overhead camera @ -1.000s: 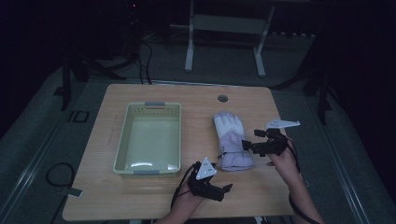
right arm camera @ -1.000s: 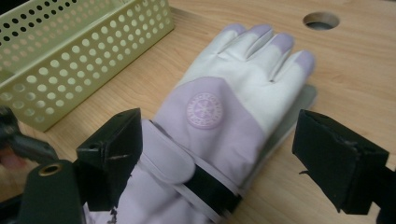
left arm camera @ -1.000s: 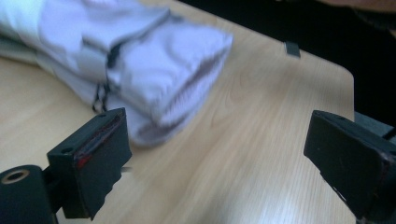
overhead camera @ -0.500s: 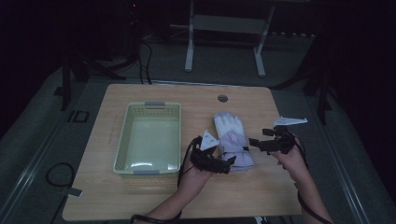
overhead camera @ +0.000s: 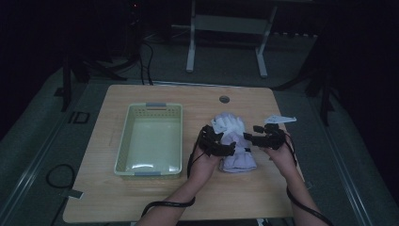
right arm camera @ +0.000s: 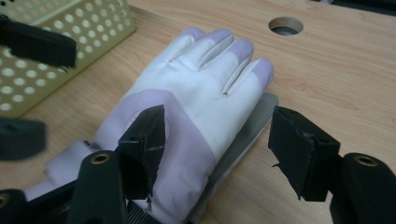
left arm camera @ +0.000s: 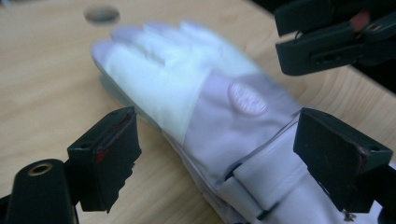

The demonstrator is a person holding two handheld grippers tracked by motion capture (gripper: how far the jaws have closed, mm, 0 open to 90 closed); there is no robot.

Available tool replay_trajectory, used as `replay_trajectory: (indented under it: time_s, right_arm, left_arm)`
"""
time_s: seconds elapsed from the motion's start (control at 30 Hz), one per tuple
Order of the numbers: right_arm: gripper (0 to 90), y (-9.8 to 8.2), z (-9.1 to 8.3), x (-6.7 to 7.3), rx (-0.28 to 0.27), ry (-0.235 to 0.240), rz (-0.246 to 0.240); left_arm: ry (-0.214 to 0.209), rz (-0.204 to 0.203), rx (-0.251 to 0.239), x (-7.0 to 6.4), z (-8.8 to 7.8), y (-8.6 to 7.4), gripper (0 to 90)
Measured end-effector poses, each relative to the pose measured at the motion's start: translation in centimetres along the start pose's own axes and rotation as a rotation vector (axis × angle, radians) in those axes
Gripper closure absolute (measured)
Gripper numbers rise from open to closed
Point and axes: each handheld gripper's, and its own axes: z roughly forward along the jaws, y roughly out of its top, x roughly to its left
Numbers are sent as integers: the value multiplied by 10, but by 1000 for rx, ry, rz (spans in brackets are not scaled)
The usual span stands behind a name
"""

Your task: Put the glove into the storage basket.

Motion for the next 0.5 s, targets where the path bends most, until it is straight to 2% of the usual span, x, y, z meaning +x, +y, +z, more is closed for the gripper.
replay_trajectory:
  time_s: [0.07, 0.1, 0.23, 0.27, 0.33, 0.4, 0.47, 0.5]
  right_arm:
    - [375, -5, 6, -1, 14, -7, 13]
    - [375, -8, 9, -1, 21, -1, 18]
    - [374, -23, 23, -2, 76, -5, 28]
    - [375, -27, 26, -3, 91, 3, 36]
    - [380, -34, 32, -6, 109, 20, 73]
    - [416, -37, 34, -9, 119, 50, 107]
    - [451, -38, 36, -9, 135, 62, 105]
    - [474, -38, 37, -11, 145, 78, 125]
  left_arm:
    - [6, 0, 41, 1, 10, -4, 151]
    - [1, -14, 55, 3, 16, -8, 151]
    - [-42, -89, 69, 8, 26, -13, 150]
    - [-48, -95, 90, 9, 29, -13, 150]
    - [-55, -105, 98, 10, 33, -16, 164]
    - [-80, -129, 111, 12, 38, -19, 250]
    - [-144, -160, 120, 16, 40, -21, 347]
    - [-145, -155, 120, 16, 41, -21, 357]
